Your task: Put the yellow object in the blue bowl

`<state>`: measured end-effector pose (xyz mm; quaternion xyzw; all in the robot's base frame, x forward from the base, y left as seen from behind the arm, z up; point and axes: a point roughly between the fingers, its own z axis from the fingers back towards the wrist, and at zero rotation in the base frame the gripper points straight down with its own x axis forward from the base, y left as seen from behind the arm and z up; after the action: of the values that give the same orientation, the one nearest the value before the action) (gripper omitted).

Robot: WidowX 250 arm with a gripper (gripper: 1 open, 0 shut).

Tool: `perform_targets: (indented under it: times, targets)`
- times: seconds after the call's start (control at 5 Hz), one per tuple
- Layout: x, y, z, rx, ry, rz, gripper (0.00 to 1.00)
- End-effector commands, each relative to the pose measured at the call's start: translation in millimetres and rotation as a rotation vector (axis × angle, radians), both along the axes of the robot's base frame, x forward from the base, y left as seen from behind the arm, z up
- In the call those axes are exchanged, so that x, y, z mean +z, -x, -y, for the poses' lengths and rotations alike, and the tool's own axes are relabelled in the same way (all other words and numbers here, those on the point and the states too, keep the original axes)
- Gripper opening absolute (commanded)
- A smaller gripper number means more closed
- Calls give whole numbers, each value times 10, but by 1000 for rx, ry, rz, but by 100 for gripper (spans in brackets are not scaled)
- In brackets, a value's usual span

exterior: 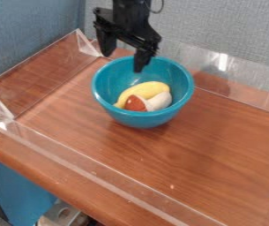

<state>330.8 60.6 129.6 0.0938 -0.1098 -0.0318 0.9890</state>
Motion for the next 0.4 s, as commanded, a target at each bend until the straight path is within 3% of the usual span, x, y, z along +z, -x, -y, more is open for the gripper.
perform_targets:
  times: [0.0,0.2]
  targets:
    - [311,-66,-22,-62,-8,44,100]
    - [442,-42,45,-120,-8,48,100]
